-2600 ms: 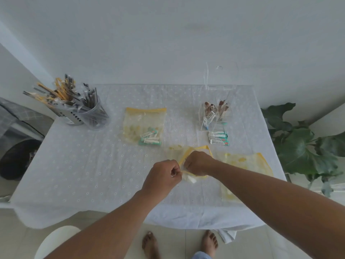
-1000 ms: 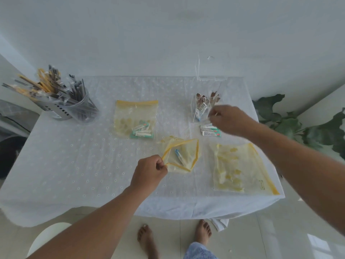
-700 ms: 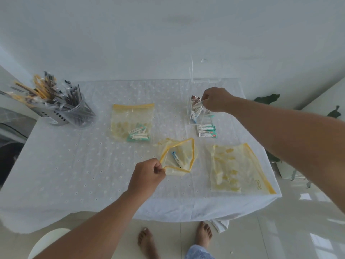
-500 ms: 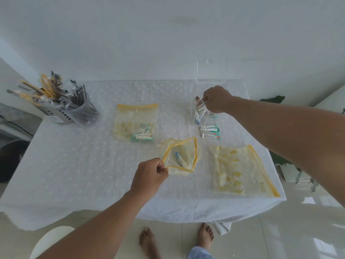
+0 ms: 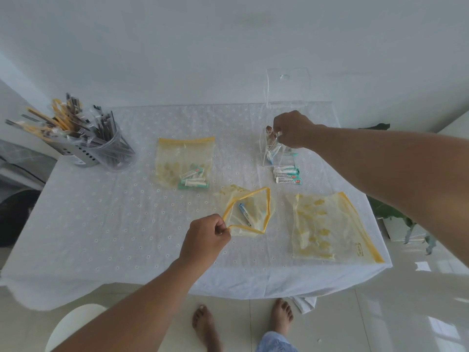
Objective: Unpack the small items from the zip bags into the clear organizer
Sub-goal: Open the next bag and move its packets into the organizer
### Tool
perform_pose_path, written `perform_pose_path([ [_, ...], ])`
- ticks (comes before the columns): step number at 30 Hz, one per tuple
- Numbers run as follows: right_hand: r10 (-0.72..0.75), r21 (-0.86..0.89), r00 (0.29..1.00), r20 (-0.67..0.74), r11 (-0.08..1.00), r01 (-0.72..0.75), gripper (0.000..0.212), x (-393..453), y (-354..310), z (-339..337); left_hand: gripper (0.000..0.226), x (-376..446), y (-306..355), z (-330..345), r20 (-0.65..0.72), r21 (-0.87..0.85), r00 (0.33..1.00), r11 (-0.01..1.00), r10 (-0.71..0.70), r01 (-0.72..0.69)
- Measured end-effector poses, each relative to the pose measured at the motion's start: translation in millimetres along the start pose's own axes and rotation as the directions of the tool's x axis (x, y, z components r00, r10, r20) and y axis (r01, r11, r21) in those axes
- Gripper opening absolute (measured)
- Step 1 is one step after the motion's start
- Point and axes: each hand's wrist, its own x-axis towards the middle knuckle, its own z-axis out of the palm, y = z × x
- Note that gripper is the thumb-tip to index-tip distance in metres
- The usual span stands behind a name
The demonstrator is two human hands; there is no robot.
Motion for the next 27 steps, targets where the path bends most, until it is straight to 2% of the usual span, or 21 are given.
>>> perform_pose_path([
  [7, 0.022, 0.132, 0.999, -0.04, 0.991, -0.017, 0.039, 0, 15, -7, 0.02, 5, 2, 0, -0.004, -0.003, 1.0, 1.0, -0.005, 0.005],
  [16, 0.037, 0.137, 0.998, -0.057, 0.99, -0.029, 0.035, -4, 34, -7, 0.021, 15, 13, -4, -0.028, 0.013, 0.999, 0.999, 0.031, -0.031],
  [18, 0.054, 0.152, 0.993, -0.106, 0.988, -0.038, 0.03, -7, 32, -5, 0.019, 15, 15, -6, -0.029, 0.022, 0.999, 0.999, 0.033, -0.032],
  [20, 0.052, 0.24, 0.978, -0.203, 0.971, -0.001, 0.018, -19, 19, -5, 0.018, 16, 16, -6, -0.037, 0.015, 0.999, 1.0, 0.027, -0.026],
  [22, -0.064, 0.357, 0.952, -0.298, 0.918, 0.174, 0.007, -43, -7, -3, 0.02, 17, 17, -6, -0.046, 0.006, 0.999, 1.0, 0.021, -0.021],
  [24, -0.265, 0.355, 0.909, -0.322, 0.856, 0.375, 0.006, -76, -34, 8, 0.021, 18, 17, -4, -0.054, 0.005, 0.998, 1.0, 0.024, -0.024],
  [25, -0.346, 0.33, 0.894, -0.285, 0.84, 0.431, 0.008, -92, -45, 19, 0.02, 18, 16, -2, -0.06, 0.002, 0.998, 1.0, 0.026, -0.026],
  [27, -0.389, 0.288, 0.915, -0.109, 0.869, 0.403, 0.015, -115, -59, 49, 0.018, 18, 19, 3, -0.067, -0.006, 0.997, 0.999, 0.035, -0.036],
])
